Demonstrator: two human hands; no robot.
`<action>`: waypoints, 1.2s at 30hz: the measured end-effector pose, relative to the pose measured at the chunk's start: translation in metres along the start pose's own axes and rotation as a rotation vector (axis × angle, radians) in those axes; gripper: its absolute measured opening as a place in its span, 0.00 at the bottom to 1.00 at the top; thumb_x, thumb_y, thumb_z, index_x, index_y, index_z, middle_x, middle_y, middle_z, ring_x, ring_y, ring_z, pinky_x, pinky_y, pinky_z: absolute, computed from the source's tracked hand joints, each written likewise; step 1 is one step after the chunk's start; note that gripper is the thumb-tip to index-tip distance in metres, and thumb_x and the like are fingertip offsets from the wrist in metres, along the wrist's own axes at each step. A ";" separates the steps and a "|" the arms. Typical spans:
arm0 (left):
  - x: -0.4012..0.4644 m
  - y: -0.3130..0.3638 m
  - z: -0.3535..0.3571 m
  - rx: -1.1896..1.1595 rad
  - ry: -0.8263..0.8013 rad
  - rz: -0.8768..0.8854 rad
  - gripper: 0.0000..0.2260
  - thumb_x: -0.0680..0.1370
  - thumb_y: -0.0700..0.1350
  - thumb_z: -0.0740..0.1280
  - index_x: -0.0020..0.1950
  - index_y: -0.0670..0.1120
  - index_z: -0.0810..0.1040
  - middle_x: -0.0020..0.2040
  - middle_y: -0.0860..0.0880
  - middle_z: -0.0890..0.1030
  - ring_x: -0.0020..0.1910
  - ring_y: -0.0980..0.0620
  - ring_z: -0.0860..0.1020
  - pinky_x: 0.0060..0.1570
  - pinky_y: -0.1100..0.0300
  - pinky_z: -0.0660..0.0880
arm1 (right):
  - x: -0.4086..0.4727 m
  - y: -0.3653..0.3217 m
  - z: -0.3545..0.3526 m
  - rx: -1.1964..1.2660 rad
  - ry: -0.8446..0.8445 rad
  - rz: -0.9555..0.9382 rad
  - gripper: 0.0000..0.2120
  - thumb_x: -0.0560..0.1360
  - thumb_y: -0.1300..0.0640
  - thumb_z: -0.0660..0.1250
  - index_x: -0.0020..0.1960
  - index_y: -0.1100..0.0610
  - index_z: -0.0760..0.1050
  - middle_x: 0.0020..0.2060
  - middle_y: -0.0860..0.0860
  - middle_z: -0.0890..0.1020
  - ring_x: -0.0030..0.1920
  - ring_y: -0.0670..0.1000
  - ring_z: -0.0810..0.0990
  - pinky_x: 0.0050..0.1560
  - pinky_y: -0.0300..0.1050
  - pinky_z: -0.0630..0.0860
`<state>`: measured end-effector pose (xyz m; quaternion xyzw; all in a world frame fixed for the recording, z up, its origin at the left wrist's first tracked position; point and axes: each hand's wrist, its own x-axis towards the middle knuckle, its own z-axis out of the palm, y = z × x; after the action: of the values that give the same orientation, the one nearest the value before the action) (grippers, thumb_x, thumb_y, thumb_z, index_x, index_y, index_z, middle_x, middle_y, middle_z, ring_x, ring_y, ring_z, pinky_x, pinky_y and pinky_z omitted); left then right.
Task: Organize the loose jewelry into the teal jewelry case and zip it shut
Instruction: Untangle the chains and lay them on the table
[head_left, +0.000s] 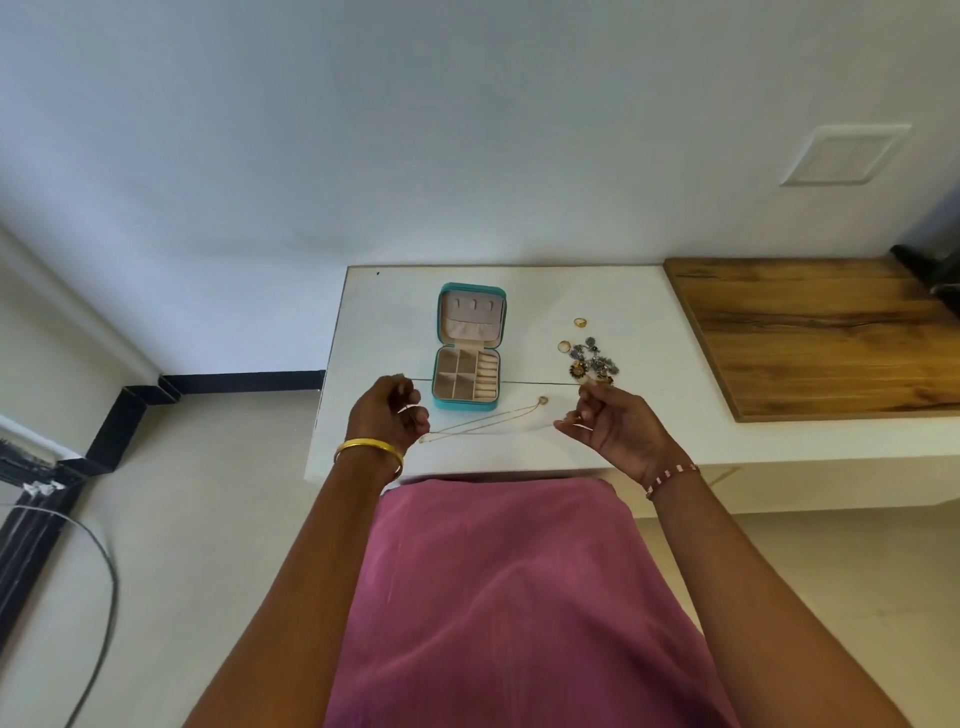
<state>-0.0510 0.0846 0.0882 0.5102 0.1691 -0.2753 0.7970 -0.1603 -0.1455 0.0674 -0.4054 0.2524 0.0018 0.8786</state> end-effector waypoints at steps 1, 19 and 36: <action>0.004 -0.006 -0.003 -0.023 0.007 -0.021 0.13 0.77 0.42 0.57 0.32 0.44 0.69 0.20 0.51 0.72 0.21 0.53 0.70 0.24 0.68 0.70 | 0.002 0.002 -0.003 -0.038 0.028 0.015 0.12 0.78 0.60 0.57 0.38 0.60 0.73 0.22 0.50 0.74 0.28 0.49 0.78 0.39 0.46 0.82; 0.062 -0.079 -0.039 0.923 0.340 0.166 0.08 0.73 0.40 0.69 0.49 0.38 0.81 0.43 0.40 0.83 0.32 0.50 0.78 0.48 0.60 0.74 | 0.074 0.032 -0.042 -0.786 0.513 -0.097 0.06 0.71 0.68 0.68 0.36 0.64 0.75 0.27 0.56 0.76 0.18 0.42 0.73 0.23 0.36 0.76; 0.066 -0.081 -0.044 1.124 0.329 0.236 0.06 0.71 0.39 0.70 0.47 0.40 0.81 0.45 0.41 0.82 0.43 0.44 0.79 0.52 0.57 0.74 | 0.088 0.050 -0.051 -1.454 0.460 -0.313 0.08 0.73 0.59 0.67 0.51 0.60 0.78 0.46 0.59 0.76 0.45 0.56 0.77 0.43 0.41 0.68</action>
<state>-0.0479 0.0801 -0.0245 0.9050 0.0607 -0.1496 0.3936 -0.1162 -0.1655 -0.0353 -0.9009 0.3034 -0.0414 0.3075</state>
